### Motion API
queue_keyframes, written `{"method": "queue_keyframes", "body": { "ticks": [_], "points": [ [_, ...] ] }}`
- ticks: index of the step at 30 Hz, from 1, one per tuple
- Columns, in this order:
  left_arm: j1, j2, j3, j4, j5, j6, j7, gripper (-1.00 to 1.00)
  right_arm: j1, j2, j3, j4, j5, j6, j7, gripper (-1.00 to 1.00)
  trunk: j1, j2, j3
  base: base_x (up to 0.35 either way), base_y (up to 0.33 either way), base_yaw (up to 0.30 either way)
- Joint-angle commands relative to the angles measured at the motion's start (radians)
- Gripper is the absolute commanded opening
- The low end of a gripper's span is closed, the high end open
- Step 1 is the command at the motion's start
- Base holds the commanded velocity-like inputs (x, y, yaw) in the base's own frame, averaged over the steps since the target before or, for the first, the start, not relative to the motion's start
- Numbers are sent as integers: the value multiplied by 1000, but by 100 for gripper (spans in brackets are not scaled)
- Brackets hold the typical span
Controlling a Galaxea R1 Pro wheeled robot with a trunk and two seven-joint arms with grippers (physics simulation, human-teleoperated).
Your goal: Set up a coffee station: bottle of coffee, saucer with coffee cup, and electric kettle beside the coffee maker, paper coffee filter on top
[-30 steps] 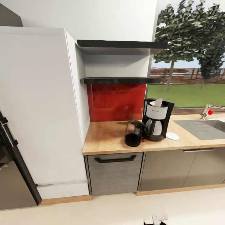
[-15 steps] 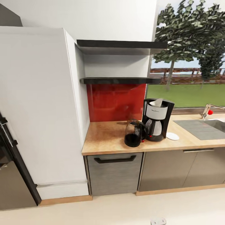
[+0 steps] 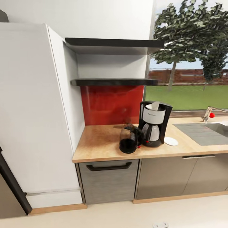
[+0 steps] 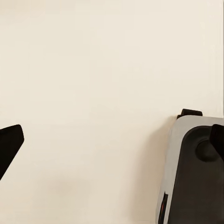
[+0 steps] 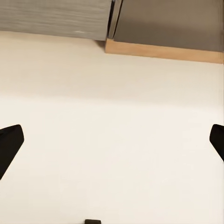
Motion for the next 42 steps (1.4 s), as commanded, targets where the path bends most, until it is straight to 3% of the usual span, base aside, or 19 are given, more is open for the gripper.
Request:
{"method": "queue_keyframes", "body": {
  "ticks": [1, 42],
  "points": [
    [0, 0, -8, 1, 9, -3, 2, 100, 0, 0, 6, 1, 5, -1, -7, 100, 1, -1, -1, 199, -256, 0],
    [-1, -8, -9, -1, 7, -3, 3, 100, 0, 0, 6, 1, 5, -1, -7, 100, 1, -1, -1, 179, -278, 8]
  ]
}}
